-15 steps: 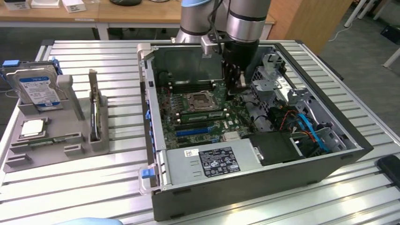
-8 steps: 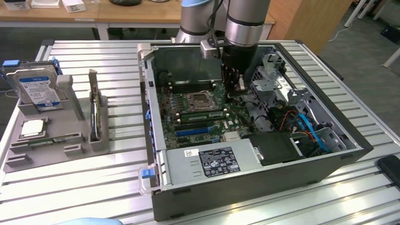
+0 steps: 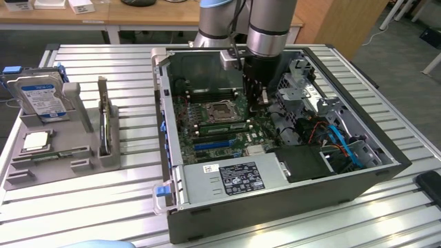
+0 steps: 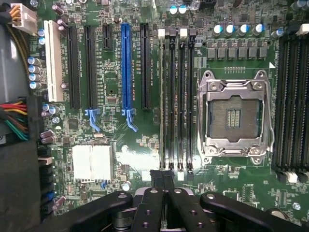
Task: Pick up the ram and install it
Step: 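Press down the ram until it locks into place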
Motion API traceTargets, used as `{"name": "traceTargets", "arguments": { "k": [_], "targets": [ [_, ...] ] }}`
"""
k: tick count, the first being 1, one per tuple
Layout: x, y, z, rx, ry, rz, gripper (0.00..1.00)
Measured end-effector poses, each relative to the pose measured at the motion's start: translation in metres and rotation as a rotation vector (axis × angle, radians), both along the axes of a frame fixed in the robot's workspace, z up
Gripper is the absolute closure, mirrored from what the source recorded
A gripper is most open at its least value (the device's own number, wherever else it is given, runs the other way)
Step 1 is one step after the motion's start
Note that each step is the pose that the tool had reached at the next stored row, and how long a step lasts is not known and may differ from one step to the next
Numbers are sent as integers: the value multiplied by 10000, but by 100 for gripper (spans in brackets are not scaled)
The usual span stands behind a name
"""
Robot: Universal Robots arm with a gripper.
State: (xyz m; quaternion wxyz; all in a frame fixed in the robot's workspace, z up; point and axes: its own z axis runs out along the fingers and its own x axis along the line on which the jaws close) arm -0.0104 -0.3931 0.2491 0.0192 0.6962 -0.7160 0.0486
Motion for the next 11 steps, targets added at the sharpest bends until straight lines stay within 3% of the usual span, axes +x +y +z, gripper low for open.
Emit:
{"name": "traceTargets", "arguments": {
  "k": [4, 11],
  "targets": [
    [-4, 0, -50, -35, 0, -1, 90],
    [-22, 0, -118, -39, 0, -1, 90]
  ]
}}
